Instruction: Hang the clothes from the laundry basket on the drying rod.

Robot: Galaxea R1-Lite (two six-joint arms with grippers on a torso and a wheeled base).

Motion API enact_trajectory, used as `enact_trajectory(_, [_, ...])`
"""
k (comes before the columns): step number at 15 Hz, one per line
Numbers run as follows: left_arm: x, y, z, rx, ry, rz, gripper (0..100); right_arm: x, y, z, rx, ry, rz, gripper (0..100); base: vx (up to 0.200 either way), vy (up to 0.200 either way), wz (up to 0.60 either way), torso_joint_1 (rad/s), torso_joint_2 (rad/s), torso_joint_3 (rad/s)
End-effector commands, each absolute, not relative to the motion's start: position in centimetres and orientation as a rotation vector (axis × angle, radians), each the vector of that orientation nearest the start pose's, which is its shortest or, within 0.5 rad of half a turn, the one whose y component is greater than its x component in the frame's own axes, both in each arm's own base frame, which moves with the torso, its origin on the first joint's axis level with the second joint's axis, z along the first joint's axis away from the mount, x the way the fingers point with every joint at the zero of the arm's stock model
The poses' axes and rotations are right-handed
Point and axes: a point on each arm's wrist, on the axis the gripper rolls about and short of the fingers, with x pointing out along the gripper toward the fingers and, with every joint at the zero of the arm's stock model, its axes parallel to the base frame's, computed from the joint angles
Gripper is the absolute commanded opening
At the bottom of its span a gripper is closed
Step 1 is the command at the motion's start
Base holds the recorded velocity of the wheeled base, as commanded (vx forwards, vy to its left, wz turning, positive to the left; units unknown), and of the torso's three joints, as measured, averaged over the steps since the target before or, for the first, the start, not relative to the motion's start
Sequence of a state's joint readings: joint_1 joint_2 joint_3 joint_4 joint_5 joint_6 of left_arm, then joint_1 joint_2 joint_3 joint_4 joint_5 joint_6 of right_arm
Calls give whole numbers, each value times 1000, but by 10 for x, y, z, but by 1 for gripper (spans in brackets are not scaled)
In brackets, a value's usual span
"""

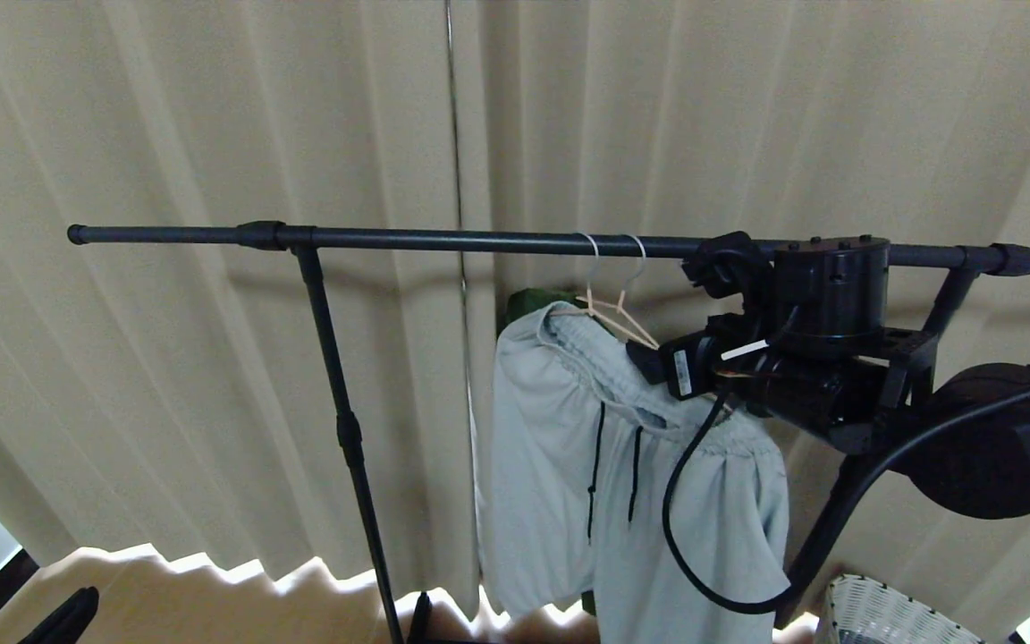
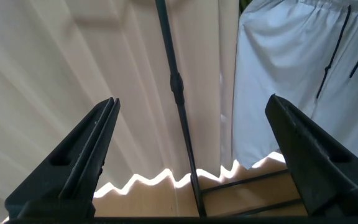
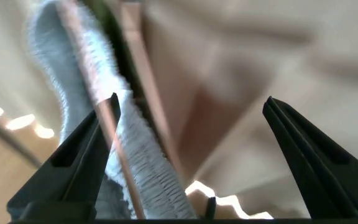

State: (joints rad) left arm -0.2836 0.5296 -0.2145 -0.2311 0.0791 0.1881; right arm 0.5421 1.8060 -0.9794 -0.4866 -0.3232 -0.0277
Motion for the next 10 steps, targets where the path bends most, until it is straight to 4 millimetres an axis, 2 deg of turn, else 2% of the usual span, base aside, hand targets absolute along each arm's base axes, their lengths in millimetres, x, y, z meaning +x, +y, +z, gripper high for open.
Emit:
enact_trajectory(1, [32,-7,161,203,64,-210,100,293,169,180,-191,307,253,100,0,0,0,0,0,0])
enact_trajectory(6, [32,-7,161,203,64,-210,100,290,167,186,-176,289,269,100,0,0,0,0,0,0])
enact_trajectory(10, [32,-7,162,200,57,-207,100,265,151,205,-118,186,361,100,0,0,0,0,0,0])
